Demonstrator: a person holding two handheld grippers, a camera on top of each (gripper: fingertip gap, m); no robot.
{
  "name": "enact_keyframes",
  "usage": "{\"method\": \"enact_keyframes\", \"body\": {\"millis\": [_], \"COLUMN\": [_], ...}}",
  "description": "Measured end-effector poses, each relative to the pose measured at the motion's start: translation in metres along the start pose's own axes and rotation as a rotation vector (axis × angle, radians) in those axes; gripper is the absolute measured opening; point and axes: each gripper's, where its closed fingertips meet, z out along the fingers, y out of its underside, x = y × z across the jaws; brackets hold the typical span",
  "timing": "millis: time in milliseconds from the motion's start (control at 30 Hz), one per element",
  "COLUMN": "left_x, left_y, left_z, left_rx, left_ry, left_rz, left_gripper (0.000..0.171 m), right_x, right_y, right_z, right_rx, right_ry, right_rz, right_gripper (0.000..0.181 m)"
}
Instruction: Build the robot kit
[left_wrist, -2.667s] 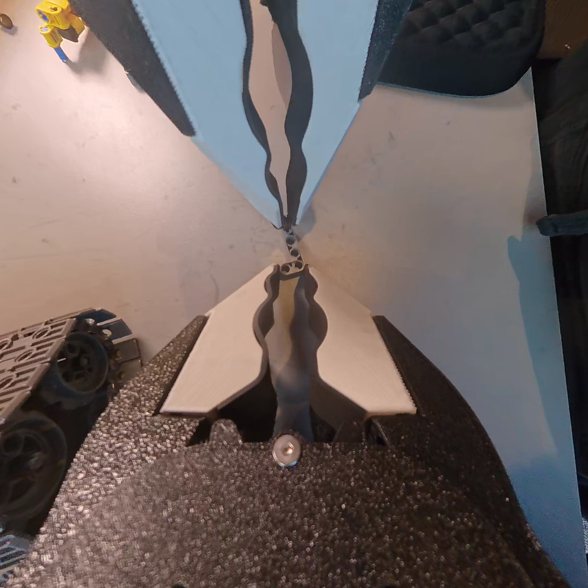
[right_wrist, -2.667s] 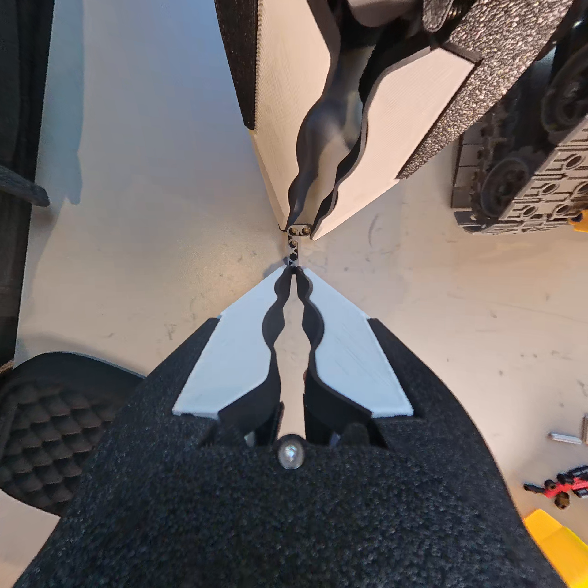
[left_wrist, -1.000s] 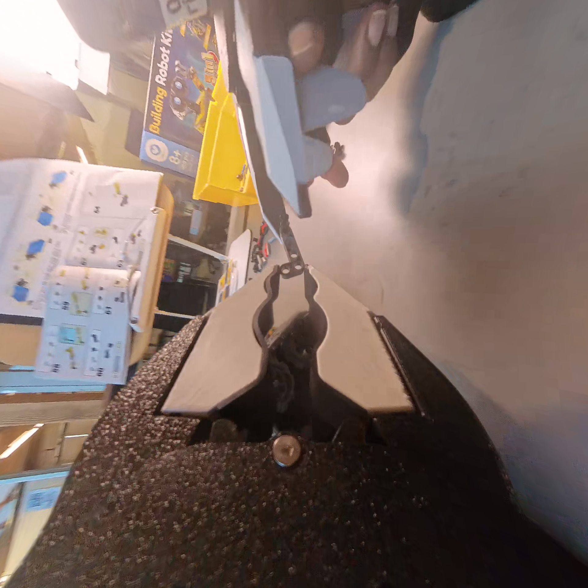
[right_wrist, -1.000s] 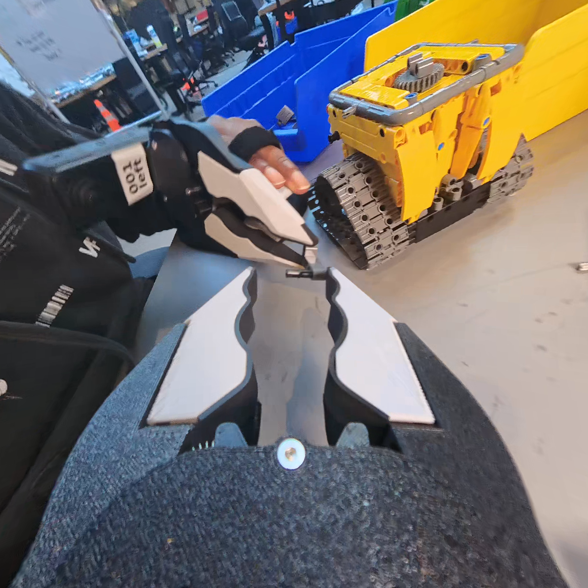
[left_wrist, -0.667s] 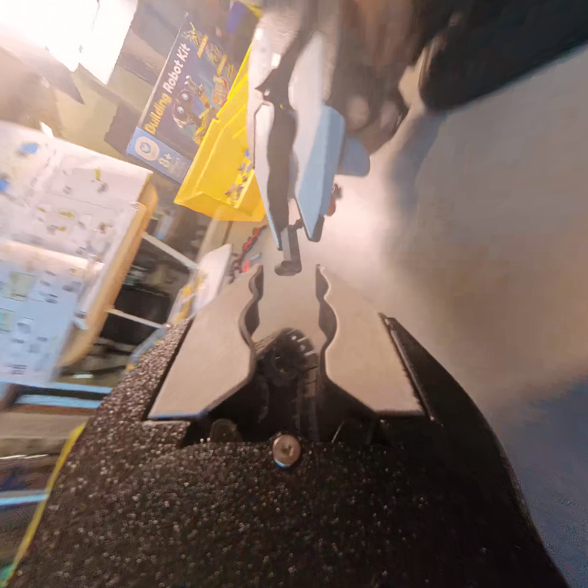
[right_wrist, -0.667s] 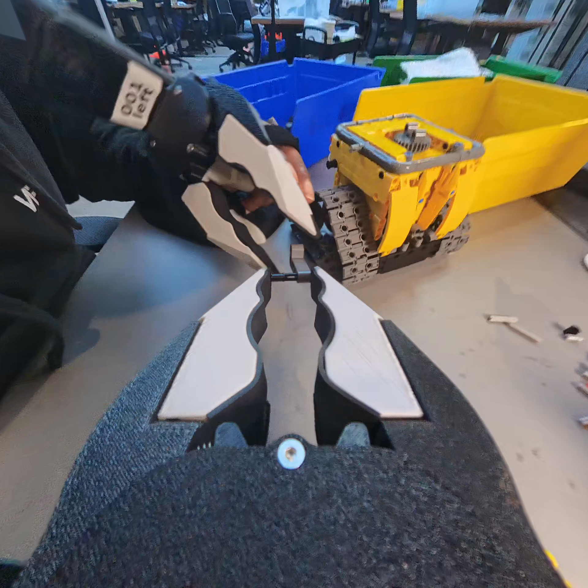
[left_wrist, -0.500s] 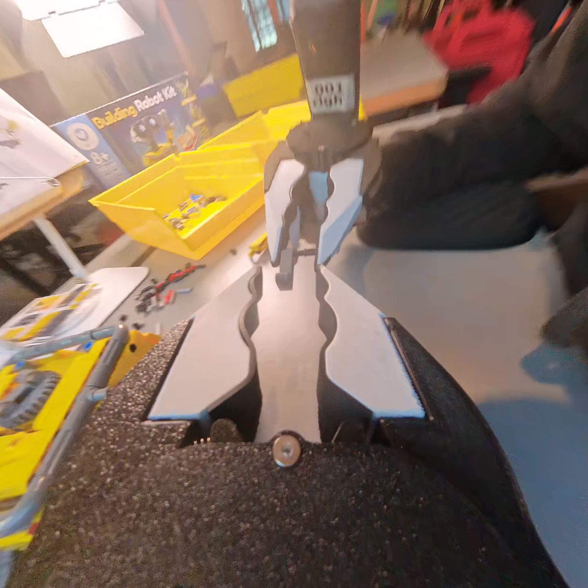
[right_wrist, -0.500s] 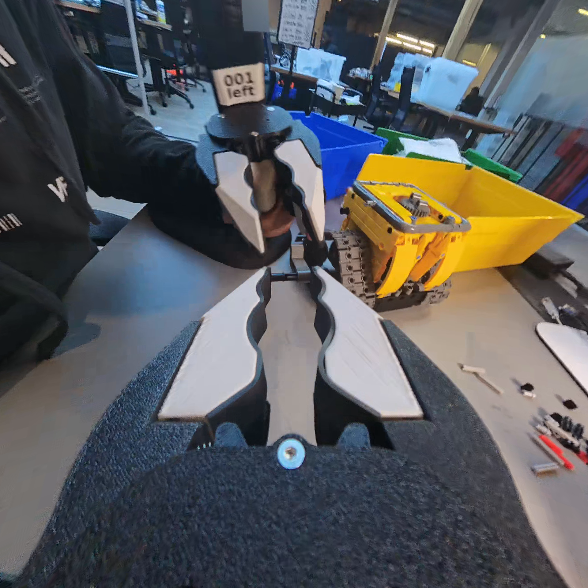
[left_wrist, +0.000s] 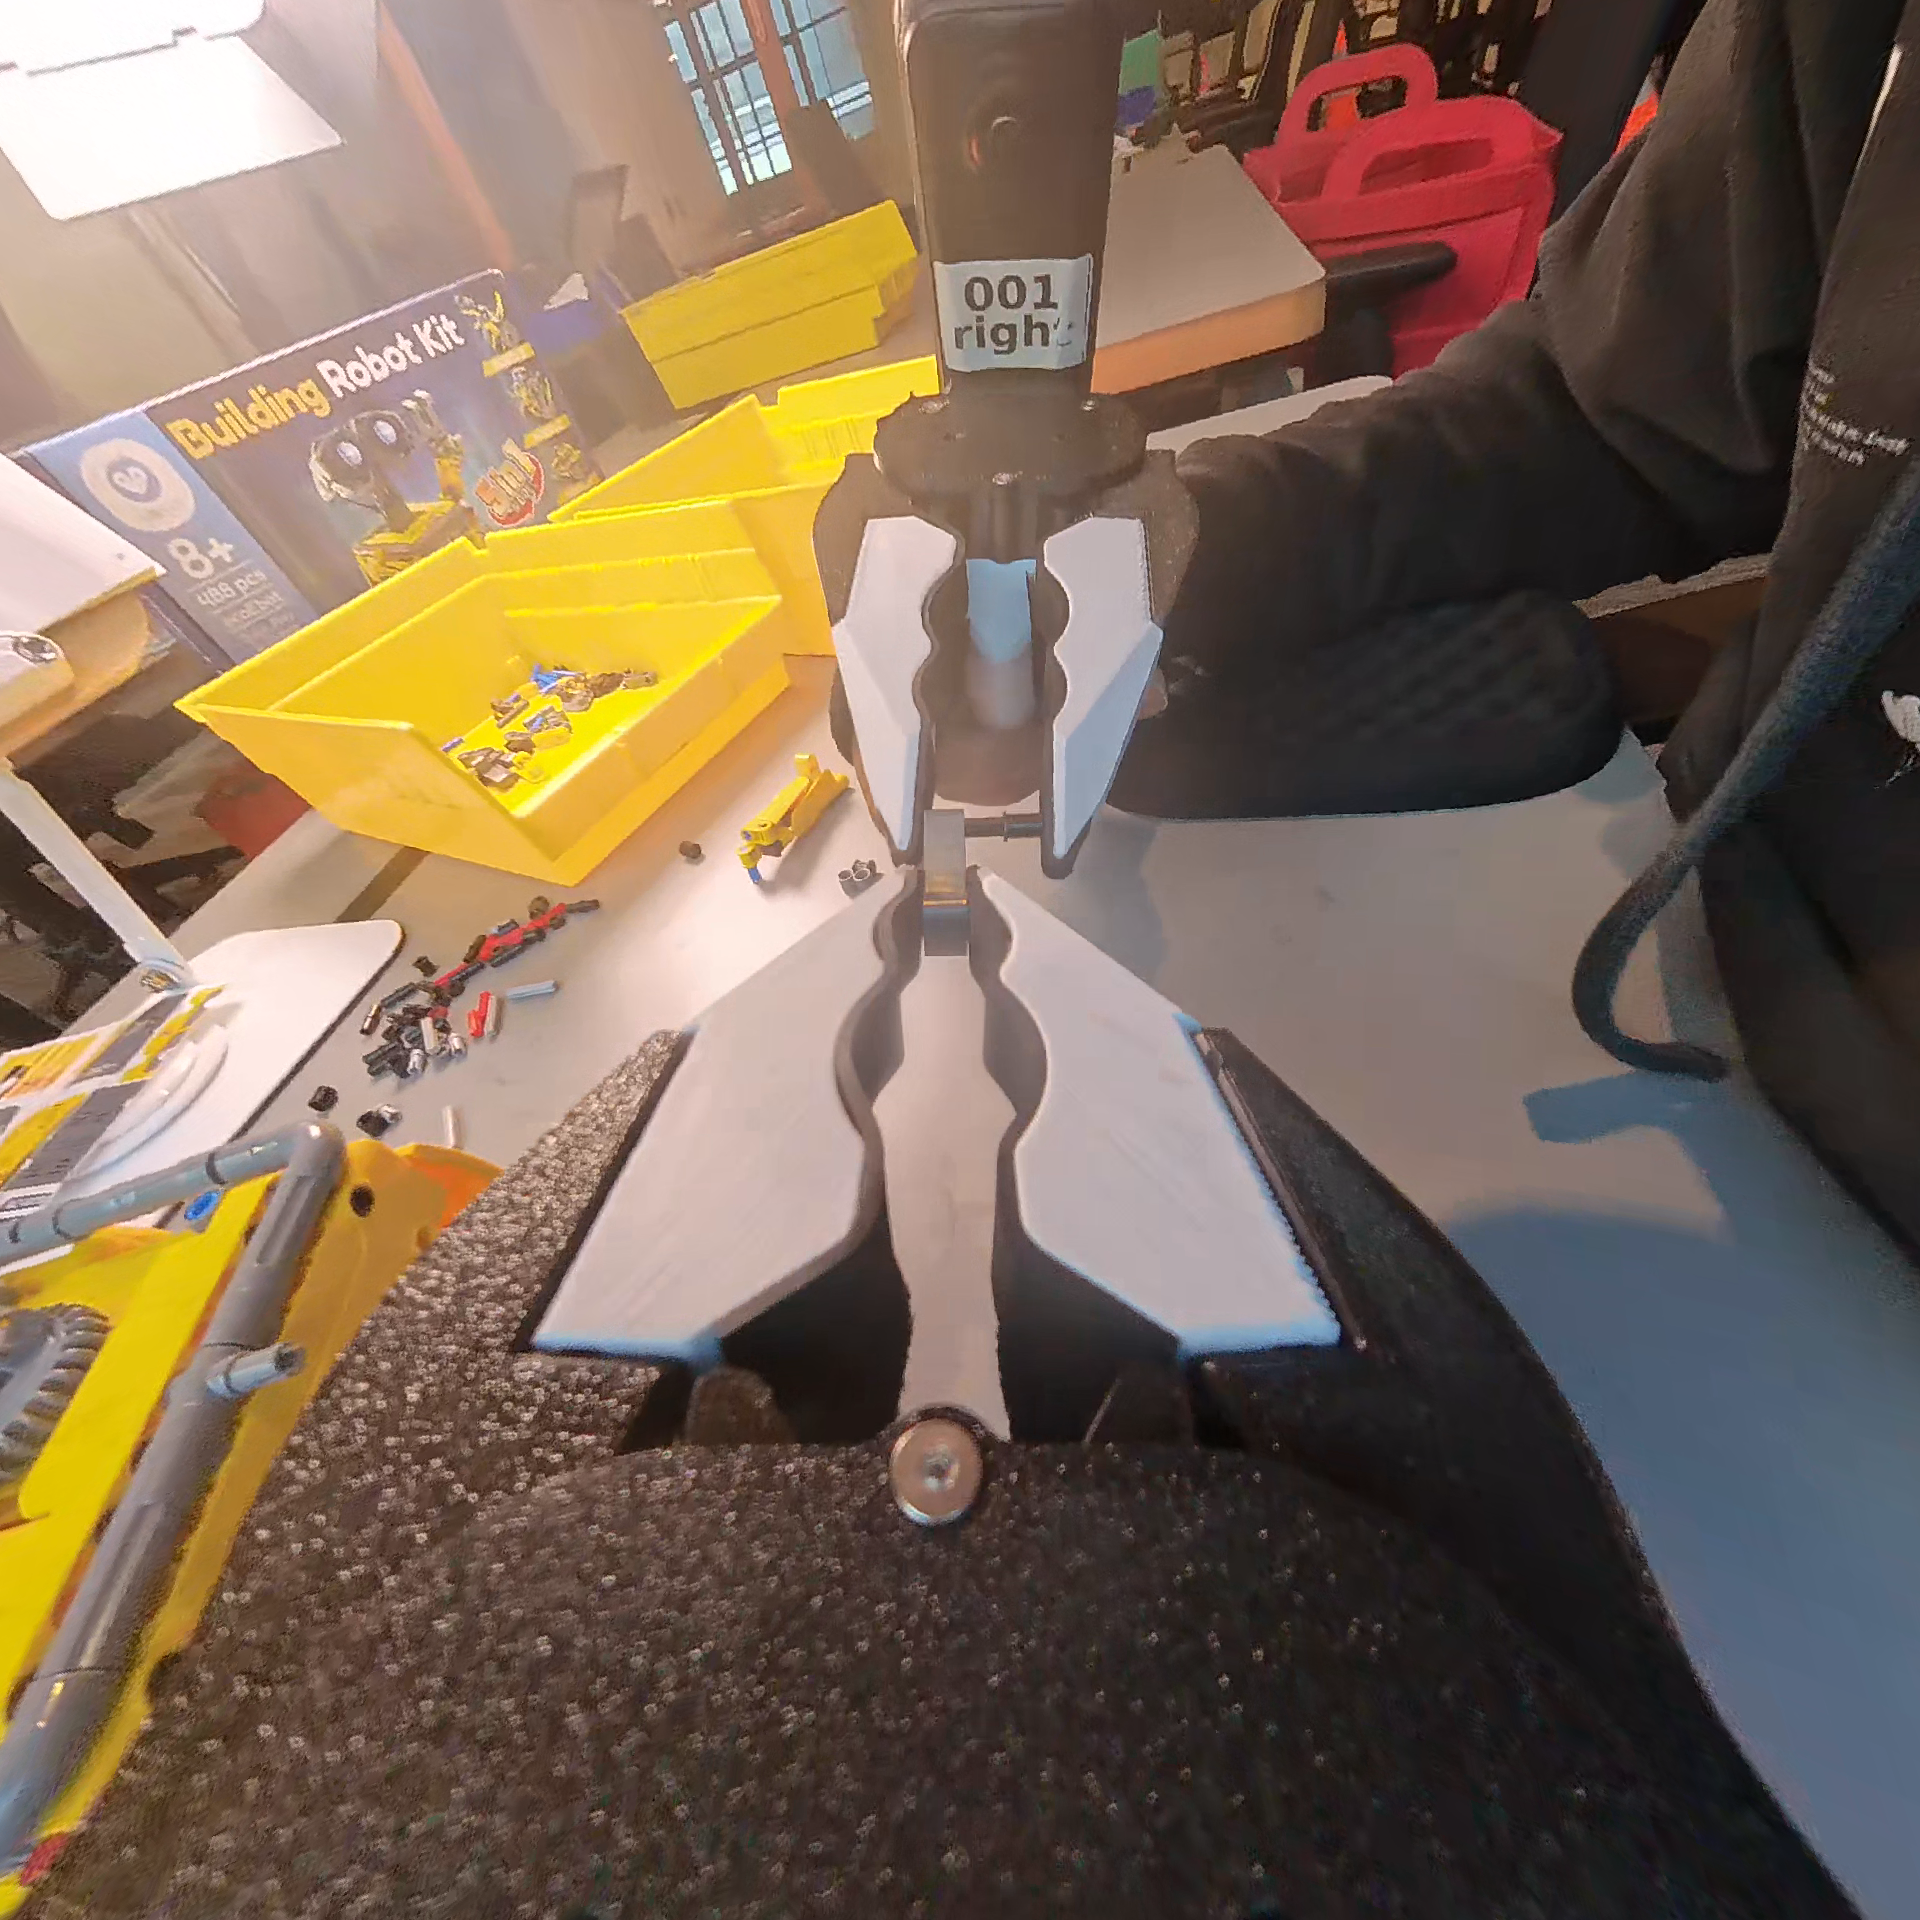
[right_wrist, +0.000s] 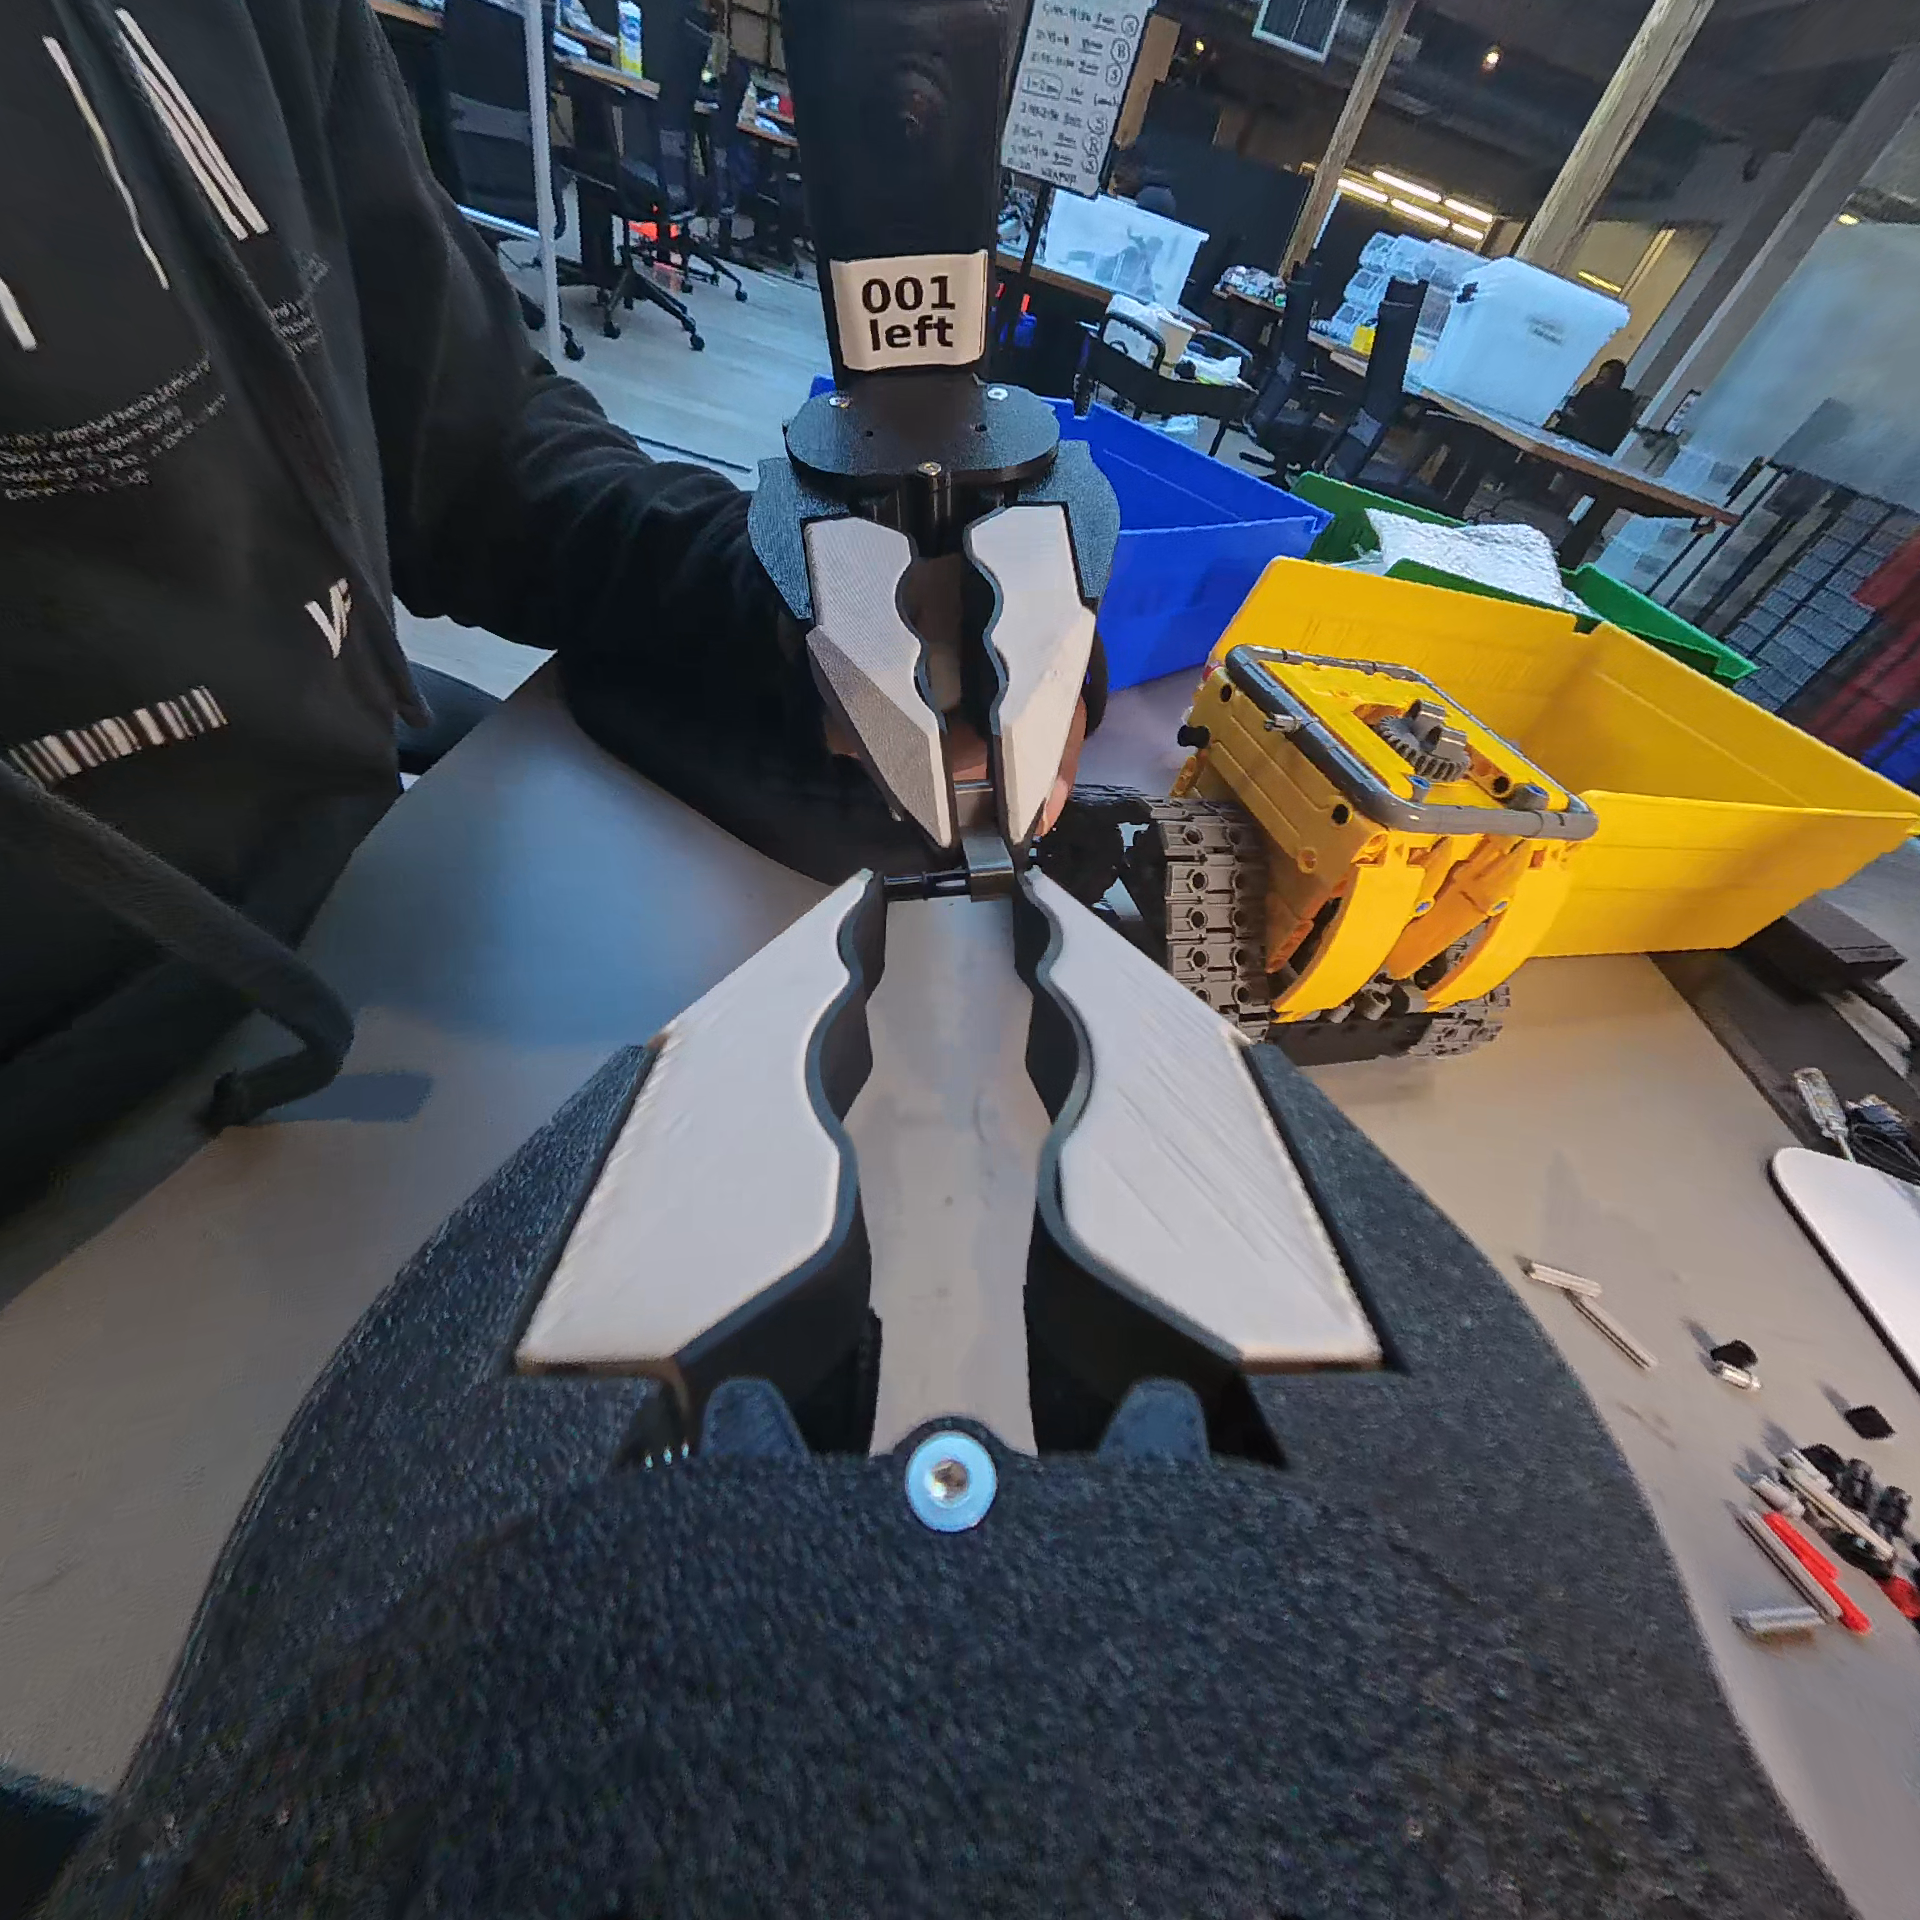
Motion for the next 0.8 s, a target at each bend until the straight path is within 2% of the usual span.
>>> {"method": "enact_keyframes", "body": {"millis": [533,800], "left_x": [-0.002,-0.003], "left_y": [0.007,0.013], "left_z": [-0.002,-0.002], "left_rx": [-0.096,-0.14], "left_ry": [-0.1,-0.111], "left_rz": [0.221,0.262], "left_gripper": [0.006,0.007], "right_x": [0.003,0.004], "right_y": [0.007,0.012], "right_z": [-0.001,0.001], "right_rx": [-0.088,-0.121], "right_ry": [0.082,0.115], "right_rz": [-0.178,-0.255], "right_gripper": [0.024,0.024]}}
